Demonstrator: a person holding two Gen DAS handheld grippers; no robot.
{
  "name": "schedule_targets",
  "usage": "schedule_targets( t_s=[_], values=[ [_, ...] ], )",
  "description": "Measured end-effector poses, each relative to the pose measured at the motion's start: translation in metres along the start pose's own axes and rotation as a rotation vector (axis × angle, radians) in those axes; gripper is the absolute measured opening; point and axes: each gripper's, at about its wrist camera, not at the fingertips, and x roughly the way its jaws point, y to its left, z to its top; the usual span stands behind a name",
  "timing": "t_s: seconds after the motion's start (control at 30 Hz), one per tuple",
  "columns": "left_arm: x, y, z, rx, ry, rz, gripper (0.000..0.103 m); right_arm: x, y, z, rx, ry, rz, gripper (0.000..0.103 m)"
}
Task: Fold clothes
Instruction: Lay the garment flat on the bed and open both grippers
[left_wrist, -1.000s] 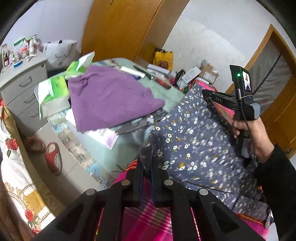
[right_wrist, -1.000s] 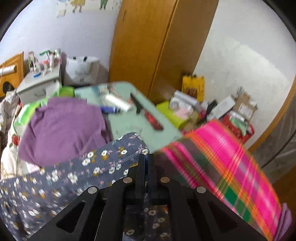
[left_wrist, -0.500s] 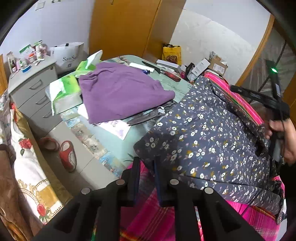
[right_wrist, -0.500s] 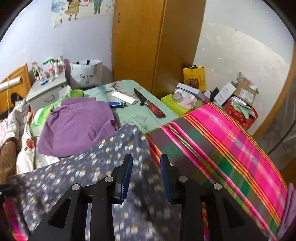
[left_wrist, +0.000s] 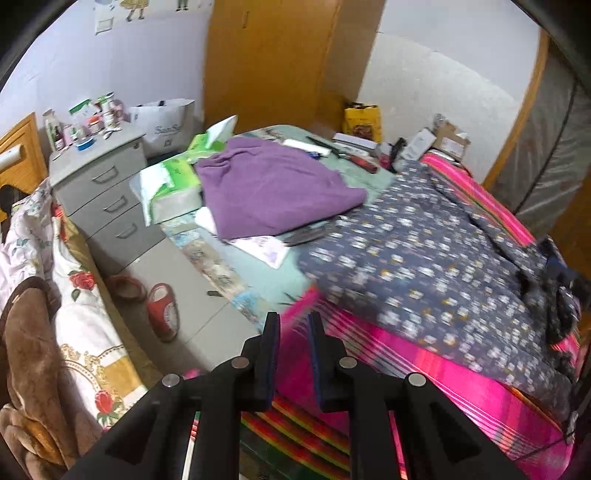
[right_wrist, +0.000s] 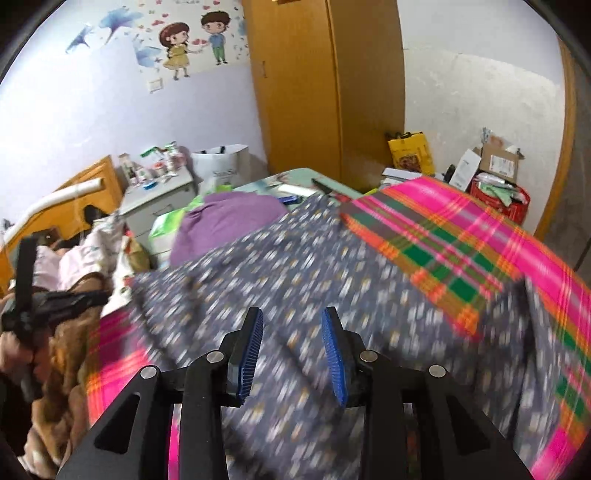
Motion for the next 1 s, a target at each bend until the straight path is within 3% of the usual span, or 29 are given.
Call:
schedule_targets(
  t_s=[0.43, 0.67, 0.87, 1.0],
  values=[
    [-0.016, -0.079, -0.045, 0.113, 0.055, -0.230, 0.016, -0.064, 0.035, -0.103, -0.089, 0.055, -0.072, 0.035],
    [-0.018, -0.106, -0.042, 0.164, 0.049, -0.271, 0.016, -0.083, 0.011, -0.121, -0.104, 0.064, -0.100, 0.035],
    [-0.015, -0.133, -0.043, 0.213, 0.067, -0.313, 0.016, -0.074, -0.022, -0.114, -0.123, 0.107, -0.027, 0.035],
    [-0.014, -0.150, -0.051, 0.257, 0.083, -0.320, 0.016, -0.057, -0.033, -0.110, -0.147, 0.189, 0.046, 0.035]
  ],
)
